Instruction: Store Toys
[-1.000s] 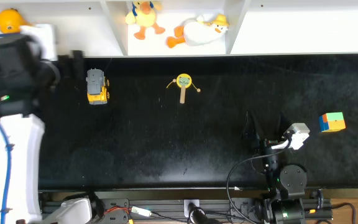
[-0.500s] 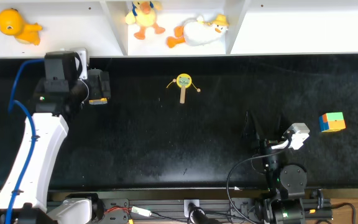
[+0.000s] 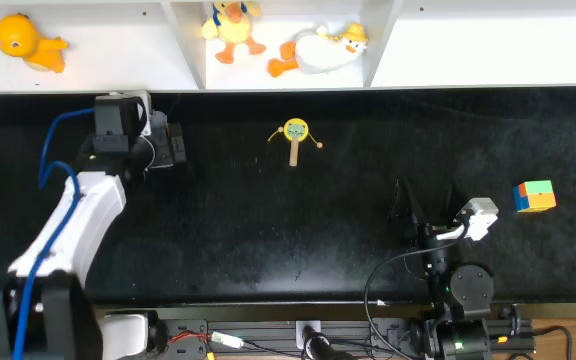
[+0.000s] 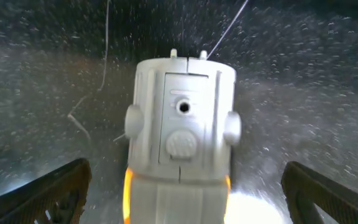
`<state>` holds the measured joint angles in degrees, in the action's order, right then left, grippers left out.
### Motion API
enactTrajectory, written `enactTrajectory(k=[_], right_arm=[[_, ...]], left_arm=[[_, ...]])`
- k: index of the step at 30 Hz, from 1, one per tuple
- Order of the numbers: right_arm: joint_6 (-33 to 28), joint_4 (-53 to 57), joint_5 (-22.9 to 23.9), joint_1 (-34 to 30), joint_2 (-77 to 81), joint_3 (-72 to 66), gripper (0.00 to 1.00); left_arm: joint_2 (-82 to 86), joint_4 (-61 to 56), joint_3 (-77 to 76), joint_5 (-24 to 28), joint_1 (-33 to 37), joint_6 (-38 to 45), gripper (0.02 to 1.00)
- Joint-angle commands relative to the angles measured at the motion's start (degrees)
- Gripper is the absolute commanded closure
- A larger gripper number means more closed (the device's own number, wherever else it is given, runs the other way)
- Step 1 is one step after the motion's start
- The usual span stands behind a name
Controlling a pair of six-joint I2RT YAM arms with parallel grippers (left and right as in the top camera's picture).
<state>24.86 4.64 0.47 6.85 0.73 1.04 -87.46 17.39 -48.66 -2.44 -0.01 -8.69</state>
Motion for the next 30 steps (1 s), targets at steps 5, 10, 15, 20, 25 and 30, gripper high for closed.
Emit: enactTrajectory(k=[5,10,15,20,25,30], right_arm=[[0.22,-0.24,0.61,0.24,-0.52,-0.79,0.007],[0.22,-0.24,0.61,0.26,-0.52,-0.79,0.007],[0.22,-0.24,0.61,0.26,-0.52,-0.79,0.005],[0.22,-0.24,0.61,0.26,-0.52,-0.79,0.005],[0.22,-0.24,0.61,0.26,-0.52,-0.79,0.005],[0.24,-0.24,0.61,0.26,-0.52,-0.79,0.005]], left_arm=[[-3.3,-4.35,0.61,-1.86,-0.07,-0.83,0.018],[-4.85,-4.76,0.63,-2.8,-0.04,-0.83,0.045],[-6.01,-5.66,0.61,-2.6,-0.04,-0.85,0.086],[-5.99,-6.03,0.61,-2.58,-0.04,-0.87,0.222],[-5.99,-6.03,0.61,-2.58,-0.04,-2.14,0.286],[-5.99,-6.01,0.61,-2.58,-0.04,-2.14,0.356]])
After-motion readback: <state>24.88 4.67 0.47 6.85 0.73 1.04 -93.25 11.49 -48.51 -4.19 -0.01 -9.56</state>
